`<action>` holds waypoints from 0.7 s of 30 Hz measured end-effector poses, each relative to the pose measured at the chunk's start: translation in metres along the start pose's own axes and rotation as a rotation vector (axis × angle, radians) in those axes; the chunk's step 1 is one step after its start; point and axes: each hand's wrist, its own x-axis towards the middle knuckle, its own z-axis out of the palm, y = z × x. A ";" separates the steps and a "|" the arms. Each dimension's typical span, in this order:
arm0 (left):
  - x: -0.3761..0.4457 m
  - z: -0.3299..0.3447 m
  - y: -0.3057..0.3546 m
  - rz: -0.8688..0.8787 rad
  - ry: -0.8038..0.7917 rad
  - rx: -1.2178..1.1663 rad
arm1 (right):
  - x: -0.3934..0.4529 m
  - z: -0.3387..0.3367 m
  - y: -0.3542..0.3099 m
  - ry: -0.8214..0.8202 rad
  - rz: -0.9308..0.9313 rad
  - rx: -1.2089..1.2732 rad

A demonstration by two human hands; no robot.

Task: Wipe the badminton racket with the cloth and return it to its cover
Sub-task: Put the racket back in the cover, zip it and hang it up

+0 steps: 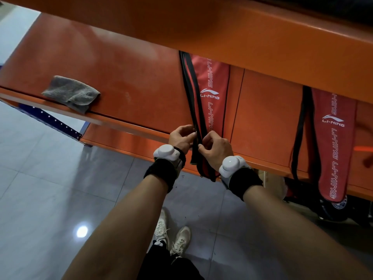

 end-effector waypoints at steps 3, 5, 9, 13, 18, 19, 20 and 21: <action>-0.003 0.005 -0.002 -0.040 -0.036 0.037 | 0.002 -0.004 0.005 -0.010 0.011 -0.003; -0.007 0.005 0.000 -0.036 -0.097 0.097 | 0.001 -0.007 0.009 -0.030 0.021 -0.022; -0.021 -0.001 -0.001 -0.085 -0.290 0.101 | -0.001 -0.012 0.012 -0.008 0.046 -0.028; -0.024 0.000 -0.002 -0.044 -0.266 0.105 | -0.005 -0.013 0.010 -0.002 0.060 -0.039; -0.028 0.004 -0.014 -0.033 -0.127 0.095 | -0.004 -0.017 0.009 0.005 0.098 -0.007; -0.030 0.005 -0.018 -0.015 -0.137 0.109 | -0.004 -0.017 0.009 0.004 0.098 -0.006; -0.033 0.007 -0.021 0.011 -0.150 0.137 | -0.004 -0.017 0.008 0.001 0.094 -0.005; -0.035 0.009 -0.023 0.043 -0.155 0.183 | -0.005 -0.016 0.007 0.000 0.087 -0.003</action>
